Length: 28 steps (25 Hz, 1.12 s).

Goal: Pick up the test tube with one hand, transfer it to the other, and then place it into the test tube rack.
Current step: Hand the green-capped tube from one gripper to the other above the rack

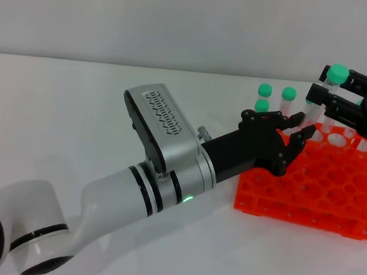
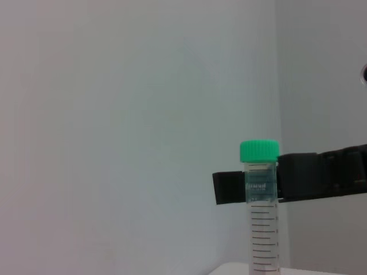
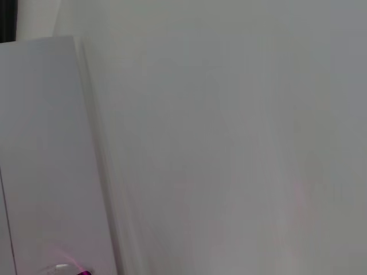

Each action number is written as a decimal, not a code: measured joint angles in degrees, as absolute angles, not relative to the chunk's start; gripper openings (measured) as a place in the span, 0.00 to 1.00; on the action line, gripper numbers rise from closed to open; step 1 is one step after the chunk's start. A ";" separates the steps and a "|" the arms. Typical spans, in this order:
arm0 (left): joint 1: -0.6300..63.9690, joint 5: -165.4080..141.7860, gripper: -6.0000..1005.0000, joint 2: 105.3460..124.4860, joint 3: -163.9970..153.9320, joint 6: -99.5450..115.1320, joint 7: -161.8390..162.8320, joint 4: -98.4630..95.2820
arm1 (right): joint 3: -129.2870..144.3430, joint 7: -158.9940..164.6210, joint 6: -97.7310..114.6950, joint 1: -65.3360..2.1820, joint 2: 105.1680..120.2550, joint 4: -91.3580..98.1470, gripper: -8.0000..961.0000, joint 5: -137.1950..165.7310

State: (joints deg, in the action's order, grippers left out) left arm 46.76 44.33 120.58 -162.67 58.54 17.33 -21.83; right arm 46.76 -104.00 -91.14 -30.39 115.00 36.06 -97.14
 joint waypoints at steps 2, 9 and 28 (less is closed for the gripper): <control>46.76 44.33 0.20 120.58 -162.69 58.53 17.32 -21.85 | 46.76 -104.12 -91.14 -30.21 115.05 36.02 0.76 -97.31; 46.76 44.34 0.20 120.58 -162.70 58.53 17.31 -21.89 | 46.28 -105.10 -91.16 -29.88 114.96 35.72 0.42 -97.36; 44.88 44.78 0.20 120.59 -162.10 58.79 15.01 -22.07 | 46.21 -106.18 -91.59 -29.25 114.74 35.92 0.24 -97.33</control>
State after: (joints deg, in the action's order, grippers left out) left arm 44.88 44.78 120.59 -162.10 58.79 15.01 -22.07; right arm 46.21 -106.18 -91.59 -29.25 114.74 35.92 -97.33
